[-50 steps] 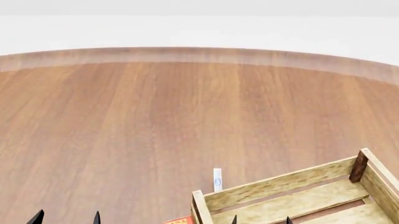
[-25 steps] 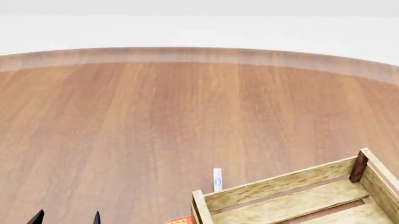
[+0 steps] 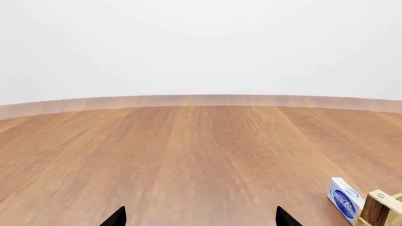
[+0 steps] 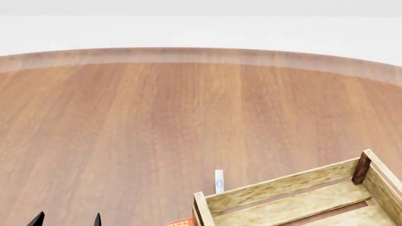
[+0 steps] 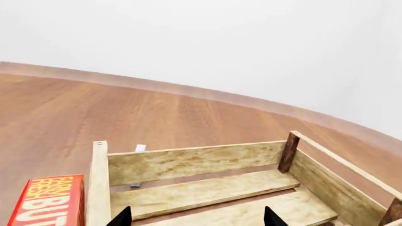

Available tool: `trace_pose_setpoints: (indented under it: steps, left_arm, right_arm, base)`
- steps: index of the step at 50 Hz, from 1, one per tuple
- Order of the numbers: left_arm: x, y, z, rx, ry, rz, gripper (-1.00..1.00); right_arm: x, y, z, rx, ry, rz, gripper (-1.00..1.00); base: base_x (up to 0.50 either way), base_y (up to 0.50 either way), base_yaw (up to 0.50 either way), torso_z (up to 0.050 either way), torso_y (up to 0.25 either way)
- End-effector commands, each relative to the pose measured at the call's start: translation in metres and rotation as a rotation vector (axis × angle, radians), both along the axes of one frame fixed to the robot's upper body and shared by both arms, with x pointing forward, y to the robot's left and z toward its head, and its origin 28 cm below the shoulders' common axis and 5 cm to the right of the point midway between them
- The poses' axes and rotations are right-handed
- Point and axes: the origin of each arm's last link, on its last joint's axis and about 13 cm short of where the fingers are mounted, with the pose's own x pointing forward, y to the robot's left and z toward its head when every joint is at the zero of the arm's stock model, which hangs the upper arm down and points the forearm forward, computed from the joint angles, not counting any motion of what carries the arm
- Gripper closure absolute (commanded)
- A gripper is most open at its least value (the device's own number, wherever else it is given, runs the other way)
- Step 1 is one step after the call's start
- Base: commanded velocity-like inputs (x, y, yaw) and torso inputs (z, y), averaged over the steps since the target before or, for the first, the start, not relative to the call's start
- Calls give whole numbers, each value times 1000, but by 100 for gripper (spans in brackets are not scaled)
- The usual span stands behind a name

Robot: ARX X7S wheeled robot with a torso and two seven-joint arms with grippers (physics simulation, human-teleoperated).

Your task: Pick up the tomato sauce, and put it in the wooden tray.

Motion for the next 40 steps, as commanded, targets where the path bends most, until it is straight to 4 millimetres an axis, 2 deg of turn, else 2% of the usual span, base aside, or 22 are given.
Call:
trace_pose_setpoints:
  steps: [1, 9, 14, 24, 30, 40]
  left_arm:
    - [0, 0, 0, 0, 0, 0, -100]
    - [0, 0, 0, 0, 0, 0, -100]
    - [0, 0, 0, 0, 0, 0, -100]
    - [0, 0, 0, 0, 0, 0, -100]
    - [0, 0, 0, 0, 0, 0, -100]
    - [0, 0, 0, 0, 0, 0, -100]
  right_arm:
    - [-24, -3, 6, -39, -15, -11, -100]
    - [-48, -1, 7, -54, -41, -4, -100]
    - [-56, -1, 9, -37, -113, 27, -100]
    - [-68, 2, 4, -52, -142, 48, -100]
    - [-85, 7, 0, -45, -196, 65, -100]
    - [-90, 2, -8, -13, -170, 59, -100]
  base:
    - [0, 0, 0, 0, 0]
    - [0, 0, 0, 0, 0]
    - [0, 0, 0, 0, 0]
    - [0, 0, 0, 0, 0]
    - [0, 0, 0, 0, 0]
    - [0, 0, 0, 0, 0]
